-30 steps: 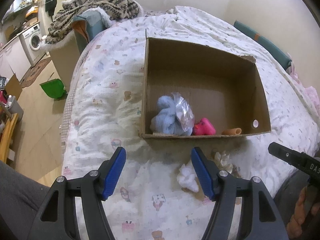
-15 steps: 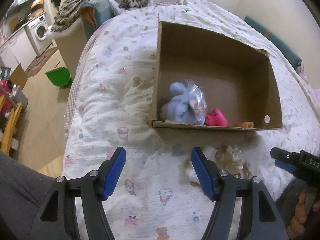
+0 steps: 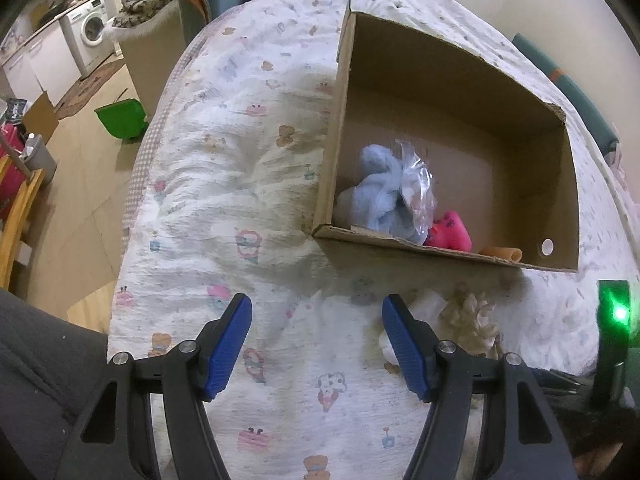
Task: Organize soft objects
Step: 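Grasp the white sock with left tool while right tool grasps lace-trimmed mauve scrunchie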
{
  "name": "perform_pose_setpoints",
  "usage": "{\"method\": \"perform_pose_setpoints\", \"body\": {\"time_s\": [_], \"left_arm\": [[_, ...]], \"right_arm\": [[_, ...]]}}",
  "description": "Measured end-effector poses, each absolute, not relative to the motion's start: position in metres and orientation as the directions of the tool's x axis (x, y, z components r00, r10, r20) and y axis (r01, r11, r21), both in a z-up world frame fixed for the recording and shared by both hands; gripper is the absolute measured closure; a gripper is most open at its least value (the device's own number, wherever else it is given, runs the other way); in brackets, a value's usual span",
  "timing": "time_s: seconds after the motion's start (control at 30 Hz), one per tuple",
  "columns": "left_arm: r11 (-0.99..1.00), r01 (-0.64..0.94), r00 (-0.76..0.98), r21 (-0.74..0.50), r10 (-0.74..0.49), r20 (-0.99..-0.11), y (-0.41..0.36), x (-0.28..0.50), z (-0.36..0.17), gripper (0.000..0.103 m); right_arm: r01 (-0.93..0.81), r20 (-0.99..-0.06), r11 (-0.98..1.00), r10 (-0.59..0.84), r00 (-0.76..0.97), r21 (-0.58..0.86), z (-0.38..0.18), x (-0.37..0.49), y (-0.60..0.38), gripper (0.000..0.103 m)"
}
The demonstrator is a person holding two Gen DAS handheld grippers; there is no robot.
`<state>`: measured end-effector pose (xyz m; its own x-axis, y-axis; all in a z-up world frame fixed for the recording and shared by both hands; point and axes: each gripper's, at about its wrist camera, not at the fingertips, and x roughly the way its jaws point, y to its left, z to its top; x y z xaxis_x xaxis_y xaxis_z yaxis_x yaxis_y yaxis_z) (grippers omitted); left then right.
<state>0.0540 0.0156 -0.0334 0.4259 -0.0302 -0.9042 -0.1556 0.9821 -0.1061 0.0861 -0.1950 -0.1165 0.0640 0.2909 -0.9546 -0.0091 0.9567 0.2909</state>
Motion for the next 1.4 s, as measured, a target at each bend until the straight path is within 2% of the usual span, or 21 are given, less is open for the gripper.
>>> {"method": "perform_pose_setpoints", "body": {"time_s": [0.13,0.2,0.27,0.3,0.33,0.37,0.53,0.67,0.77,0.9,1.07,1.2,1.23,1.27,1.4], "left_arm": [[0.984,-0.147,0.427,-0.099,-0.027,-0.904,0.012,0.055,-0.034,0.038],[0.984,-0.146,0.427,-0.098,-0.026,-0.904,0.012,0.055,-0.035,0.038],[0.984,-0.148,0.423,-0.099,-0.028,-0.906,0.012,0.055,-0.035,0.038],[0.983,-0.15,0.42,-0.102,-0.03,-0.907,0.012,0.056,-0.036,0.038],[0.983,-0.153,0.418,-0.102,-0.029,-0.908,0.013,0.056,-0.036,0.038],[0.982,-0.156,0.418,-0.102,-0.028,-0.908,0.014,0.056,-0.037,0.038],[0.978,-0.177,0.407,-0.108,-0.027,-0.913,0.021,0.058,-0.041,0.038],[0.978,-0.165,0.37,-0.129,-0.06,-0.927,0.019,0.059,-0.05,0.038],[0.98,-0.117,0.33,-0.159,-0.113,-0.937,0.006,0.061,-0.06,0.038],[0.985,-0.03,0.301,-0.169,-0.153,-0.941,-0.016,0.065,-0.071,0.04],[0.983,0.058,0.234,-0.174,-0.182,-0.955,-0.039,0.07,-0.09,0.055],[0.985,0.054,0.206,-0.167,-0.174,-0.963,-0.04,0.074,-0.1,0.064],[0.983,0.049,0.205,-0.178,-0.184,-0.961,-0.038,0.075,-0.101,0.074],[0.979,0.047,0.203,-0.2,-0.205,-0.957,-0.037,0.075,-0.101,0.078],[0.977,0.044,0.219,-0.209,-0.214,-0.952,-0.033,0.072,-0.095,0.08]], "right_arm": [[-0.095,-0.976,0.976,0.204,0.077,0.197,-0.119,0.085,-0.177,0.026],[-0.125,-0.983,0.982,0.156,0.092,0.145,-0.119,0.083,-0.172,0.038],[-0.133,-0.987,0.985,0.124,0.106,0.109,-0.119,0.082,-0.172,0.06],[-0.128,-0.987,0.986,0.119,0.11,0.105,-0.118,0.082,-0.173,0.066],[-0.117,-0.986,0.988,0.117,0.116,0.103,-0.117,0.083,-0.176,0.079],[-0.108,-0.986,0.988,0.12,0.119,0.107,-0.115,0.083,-0.179,0.085],[-0.037,-0.971,0.986,0.166,0.174,0.162,-0.095,0.082,-0.198,0.088],[0.033,-0.927,0.959,0.262,0.268,0.281,-0.068,0.078,-0.226,0.088],[0.022,-0.86,0.919,0.359,0.362,0.393,-0.045,0.071,-0.238,0.088],[-0.009,-0.836,0.91,0.385,0.391,0.415,-0.034,0.068,-0.238,0.088],[-0.009,-0.836,0.906,0.395,0.381,0.424,-0.036,0.063,-0.245,0.088],[-0.009,-0.839,0.907,0.393,0.376,0.421,-0.036,0.065,-0.236,0.088],[-0.009,-0.839,0.907,0.393,0.376,0.421,-0.04,0.065,-0.238,0.088],[-0.01,-0.839,0.907,0.394,0.375,0.421,-0.04,0.066,-0.237,0.088],[-0.011,-0.84,0.908,0.393,0.373,0.42,-0.04,0.066,-0.238,0.088]]}}
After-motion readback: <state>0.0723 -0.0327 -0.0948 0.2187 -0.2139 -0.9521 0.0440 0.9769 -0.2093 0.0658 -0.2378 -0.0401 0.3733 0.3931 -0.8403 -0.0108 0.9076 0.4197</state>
